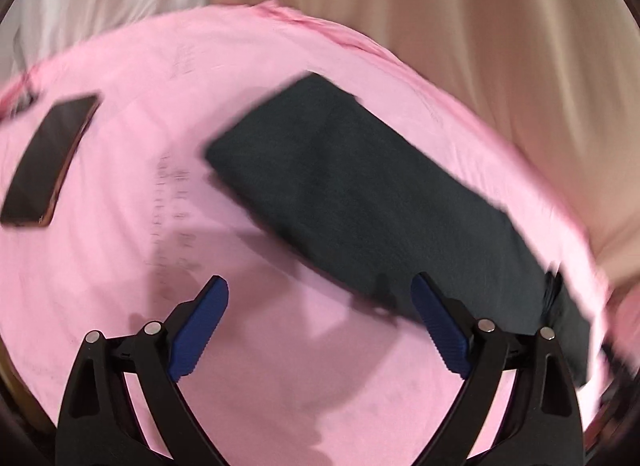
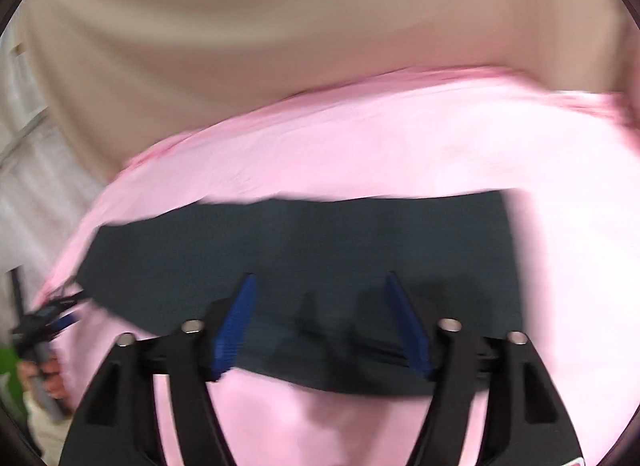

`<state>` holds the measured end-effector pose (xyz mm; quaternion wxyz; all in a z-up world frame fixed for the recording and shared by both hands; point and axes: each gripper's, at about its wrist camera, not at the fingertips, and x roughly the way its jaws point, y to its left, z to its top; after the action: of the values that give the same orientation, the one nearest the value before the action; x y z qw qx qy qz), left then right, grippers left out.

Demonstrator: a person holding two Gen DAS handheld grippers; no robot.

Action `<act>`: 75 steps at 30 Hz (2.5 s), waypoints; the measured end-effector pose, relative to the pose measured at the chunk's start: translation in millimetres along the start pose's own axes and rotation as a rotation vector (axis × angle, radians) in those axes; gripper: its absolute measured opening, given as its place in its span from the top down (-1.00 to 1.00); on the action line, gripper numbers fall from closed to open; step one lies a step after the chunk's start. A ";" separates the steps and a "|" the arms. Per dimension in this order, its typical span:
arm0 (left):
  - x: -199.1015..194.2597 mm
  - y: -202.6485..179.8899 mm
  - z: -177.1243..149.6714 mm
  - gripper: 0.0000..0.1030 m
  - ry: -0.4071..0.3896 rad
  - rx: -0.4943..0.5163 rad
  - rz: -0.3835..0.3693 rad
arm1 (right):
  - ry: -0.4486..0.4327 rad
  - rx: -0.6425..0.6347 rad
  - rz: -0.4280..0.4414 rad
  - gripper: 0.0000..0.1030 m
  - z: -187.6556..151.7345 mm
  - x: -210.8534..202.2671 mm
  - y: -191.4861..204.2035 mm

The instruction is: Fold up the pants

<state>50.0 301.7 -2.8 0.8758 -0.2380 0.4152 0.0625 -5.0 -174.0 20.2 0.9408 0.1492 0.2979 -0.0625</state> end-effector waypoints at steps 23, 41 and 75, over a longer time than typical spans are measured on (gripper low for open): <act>44.2 7.6 40.0 -0.81 0.019 -0.150 0.004 | 0.077 0.238 0.111 0.73 -24.8 37.7 -69.3; 40.0 -31.0 12.5 -0.81 0.100 -0.046 0.010 | 0.015 0.087 -0.185 0.22 -45.1 -40.3 -107.8; 50.7 -5.6 37.5 -0.91 0.040 -0.094 -0.011 | 0.133 -0.299 -0.027 0.34 -37.7 72.7 91.1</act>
<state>110.7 309.9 -18.9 0.8555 -0.2823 0.4279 0.0726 52.6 -77.8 -29.0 0.9297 0.0071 0.3677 -0.0202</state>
